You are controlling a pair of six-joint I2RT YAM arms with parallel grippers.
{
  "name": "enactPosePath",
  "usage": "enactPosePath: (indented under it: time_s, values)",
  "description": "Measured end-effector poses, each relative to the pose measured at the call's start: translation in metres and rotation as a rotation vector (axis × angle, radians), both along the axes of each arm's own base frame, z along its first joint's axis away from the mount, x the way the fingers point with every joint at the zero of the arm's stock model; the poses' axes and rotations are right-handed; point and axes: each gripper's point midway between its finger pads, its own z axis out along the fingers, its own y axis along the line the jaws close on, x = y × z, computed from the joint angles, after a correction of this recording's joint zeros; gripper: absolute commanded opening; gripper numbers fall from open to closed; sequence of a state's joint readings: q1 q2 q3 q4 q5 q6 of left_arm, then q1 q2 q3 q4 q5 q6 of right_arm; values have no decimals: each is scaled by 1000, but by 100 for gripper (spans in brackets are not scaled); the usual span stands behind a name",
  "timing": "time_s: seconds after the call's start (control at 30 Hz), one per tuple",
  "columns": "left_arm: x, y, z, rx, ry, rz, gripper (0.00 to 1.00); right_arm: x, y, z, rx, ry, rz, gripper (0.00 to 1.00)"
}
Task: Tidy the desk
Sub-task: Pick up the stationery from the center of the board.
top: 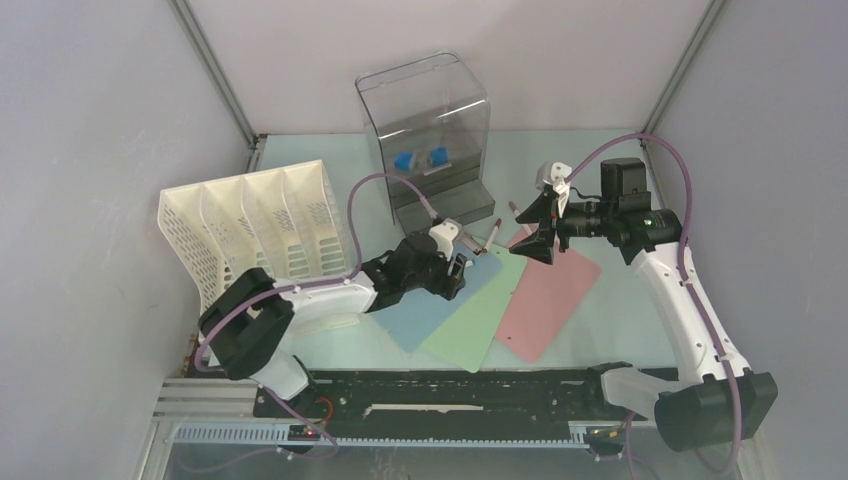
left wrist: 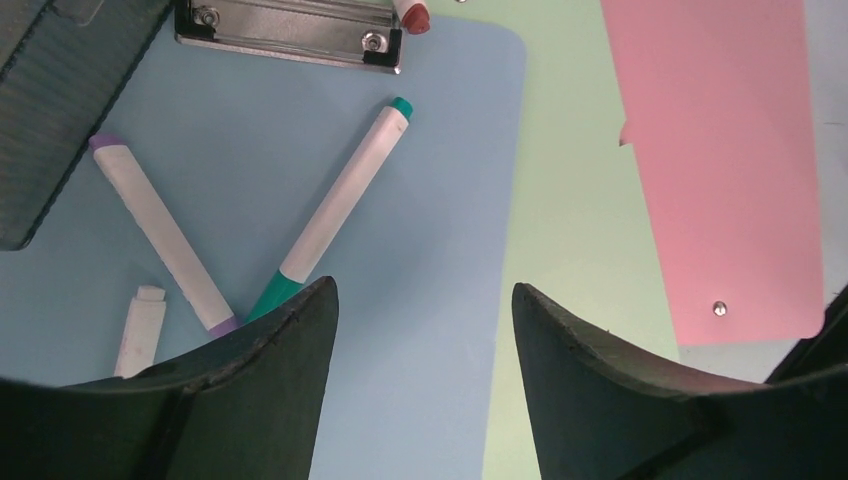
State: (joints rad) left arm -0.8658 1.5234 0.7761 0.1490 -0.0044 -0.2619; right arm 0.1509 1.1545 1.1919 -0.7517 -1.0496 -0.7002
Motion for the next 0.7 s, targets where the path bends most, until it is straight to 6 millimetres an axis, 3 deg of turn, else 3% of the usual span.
enactPosePath:
  time_s: [0.7]
  values:
    - [34,1,-29,263,-24,-18,45,0,0,-1,-1,2,0,74]
